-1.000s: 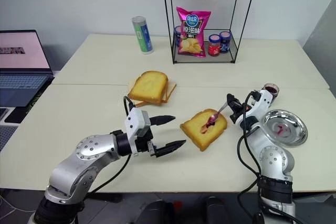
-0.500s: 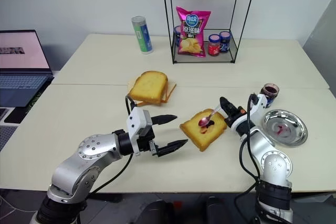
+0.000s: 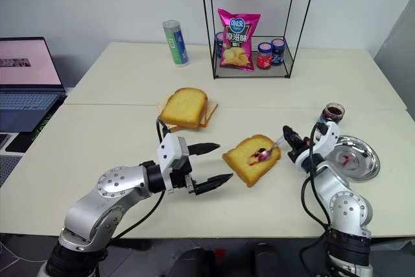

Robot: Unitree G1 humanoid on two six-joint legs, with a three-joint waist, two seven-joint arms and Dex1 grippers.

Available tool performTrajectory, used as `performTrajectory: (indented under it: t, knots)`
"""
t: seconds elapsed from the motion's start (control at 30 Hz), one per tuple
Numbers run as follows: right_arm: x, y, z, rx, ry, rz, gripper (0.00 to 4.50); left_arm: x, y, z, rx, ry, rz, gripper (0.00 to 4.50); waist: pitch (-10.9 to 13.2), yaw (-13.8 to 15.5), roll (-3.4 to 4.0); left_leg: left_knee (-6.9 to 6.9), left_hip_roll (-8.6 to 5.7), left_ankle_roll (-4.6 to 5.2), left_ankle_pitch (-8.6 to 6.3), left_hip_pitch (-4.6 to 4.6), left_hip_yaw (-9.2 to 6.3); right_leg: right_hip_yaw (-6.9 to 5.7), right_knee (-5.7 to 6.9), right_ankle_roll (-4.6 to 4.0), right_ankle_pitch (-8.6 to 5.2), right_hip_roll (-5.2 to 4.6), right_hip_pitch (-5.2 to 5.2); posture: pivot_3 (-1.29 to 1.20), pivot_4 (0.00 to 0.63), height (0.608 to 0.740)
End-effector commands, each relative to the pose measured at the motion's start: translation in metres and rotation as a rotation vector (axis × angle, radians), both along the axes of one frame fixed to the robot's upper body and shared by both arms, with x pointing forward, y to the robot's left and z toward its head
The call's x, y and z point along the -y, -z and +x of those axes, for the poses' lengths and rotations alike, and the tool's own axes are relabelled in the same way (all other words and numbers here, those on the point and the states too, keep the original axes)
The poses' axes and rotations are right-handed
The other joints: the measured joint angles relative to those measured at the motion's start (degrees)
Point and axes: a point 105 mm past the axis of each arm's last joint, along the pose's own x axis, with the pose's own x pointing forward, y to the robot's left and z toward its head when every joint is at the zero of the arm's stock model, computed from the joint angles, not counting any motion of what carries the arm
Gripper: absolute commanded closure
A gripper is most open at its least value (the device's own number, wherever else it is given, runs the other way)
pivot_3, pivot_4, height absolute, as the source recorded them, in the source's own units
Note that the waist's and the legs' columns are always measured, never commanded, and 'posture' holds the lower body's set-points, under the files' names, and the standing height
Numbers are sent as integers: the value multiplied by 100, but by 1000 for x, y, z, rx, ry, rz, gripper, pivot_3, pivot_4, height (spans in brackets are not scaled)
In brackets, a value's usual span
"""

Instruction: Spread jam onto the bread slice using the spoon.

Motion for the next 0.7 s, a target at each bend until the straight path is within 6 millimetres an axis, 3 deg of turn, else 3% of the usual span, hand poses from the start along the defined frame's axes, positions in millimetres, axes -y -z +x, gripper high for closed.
performTrajectory:
  t: [0.03,0.43,0.6,0.7]
  knots:
    - [5,-12,-2,42,12,-10,4468,3,-8,-2,37,21,-15,0,0,0,0,0,0,0,0,0,0,0,0,0,0,0,0,0,150,740]
    - [-11,-52,-21,121,-99,115,4468,1,-11,2,46,32,-4,0,0,1,0,-1,1,0,0,-1,-1,-1,0,0,0,0,0,0,150,740]
    - [5,-69,-24,150,-29,121,4468,2,-18,8,50,91,30,0,1,1,-1,1,-1,0,0,-2,-1,-1,0,12,-7,0,0,0,150,740]
    - [25,-80,-30,183,67,70,4468,9,-27,16,83,150,78,0,2,16,-3,1,-2,0,0,-3,-1,-1,-3,19,-11,0,0,0,150,740]
